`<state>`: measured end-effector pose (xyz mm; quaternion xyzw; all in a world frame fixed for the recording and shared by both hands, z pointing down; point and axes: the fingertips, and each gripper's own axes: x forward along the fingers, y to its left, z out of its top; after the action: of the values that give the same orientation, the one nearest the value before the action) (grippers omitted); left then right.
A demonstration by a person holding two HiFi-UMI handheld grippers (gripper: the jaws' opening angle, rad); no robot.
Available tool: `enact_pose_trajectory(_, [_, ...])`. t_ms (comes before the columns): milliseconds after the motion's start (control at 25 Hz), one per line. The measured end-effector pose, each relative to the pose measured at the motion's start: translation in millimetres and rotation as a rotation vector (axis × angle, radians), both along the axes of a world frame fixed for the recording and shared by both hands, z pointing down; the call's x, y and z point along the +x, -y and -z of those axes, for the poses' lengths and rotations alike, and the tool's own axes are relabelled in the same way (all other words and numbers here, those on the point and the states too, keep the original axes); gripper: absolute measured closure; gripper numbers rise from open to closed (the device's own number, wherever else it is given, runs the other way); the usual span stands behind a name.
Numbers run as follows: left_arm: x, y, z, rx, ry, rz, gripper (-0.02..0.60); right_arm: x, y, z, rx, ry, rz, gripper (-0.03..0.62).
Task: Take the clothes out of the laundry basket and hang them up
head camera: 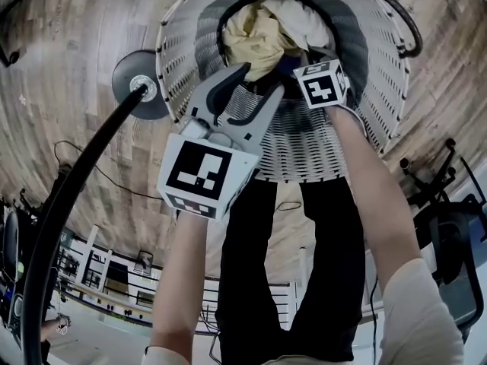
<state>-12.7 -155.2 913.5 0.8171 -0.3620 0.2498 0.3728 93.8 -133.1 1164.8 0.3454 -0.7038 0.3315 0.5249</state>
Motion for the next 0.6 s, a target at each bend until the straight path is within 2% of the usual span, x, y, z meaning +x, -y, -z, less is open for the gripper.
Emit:
enact_pose_trajectory(400, [1.9, -2.7, 28.7, -0.008, -0.001, -0.017, 0.376, 1.3, -3.7, 59.8, -0.007, 0.034, -0.012, 0.580])
enact_pose_trajectory(600, [1.1, -5.2, 46.7, -0.019, -0.007, 0.000, 0.376, 5.1, -5.0, 97.5, -0.015, 0.038, -0.001, 0.580])
